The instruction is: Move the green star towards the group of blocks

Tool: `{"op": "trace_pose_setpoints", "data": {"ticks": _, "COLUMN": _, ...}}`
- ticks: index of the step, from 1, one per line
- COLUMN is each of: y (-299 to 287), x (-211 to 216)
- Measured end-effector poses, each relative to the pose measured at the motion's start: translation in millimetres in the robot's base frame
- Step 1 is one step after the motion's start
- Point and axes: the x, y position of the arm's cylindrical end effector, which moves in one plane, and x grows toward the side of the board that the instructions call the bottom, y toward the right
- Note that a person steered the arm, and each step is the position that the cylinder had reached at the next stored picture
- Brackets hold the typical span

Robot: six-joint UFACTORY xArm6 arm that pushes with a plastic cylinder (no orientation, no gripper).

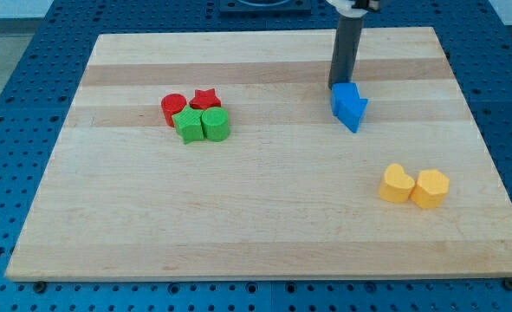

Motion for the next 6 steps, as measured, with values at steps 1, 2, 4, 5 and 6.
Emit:
{"op": "trace_pose_setpoints", "data": {"ticks": 1, "y": 5, "x": 16}}
{"op": "trace_pose_setpoints", "data": {"ticks": 2, "y": 9, "x": 32}}
{"op": "trace_pose_setpoints", "data": {"ticks": 4, "y": 12, "x": 68}}
{"op": "trace_pose_setpoints", "data": {"ticks": 5, "y": 12, "x": 91}}
{"op": "trace_pose_setpoints", "data": {"ticks": 6, "y": 12, "x": 111}}
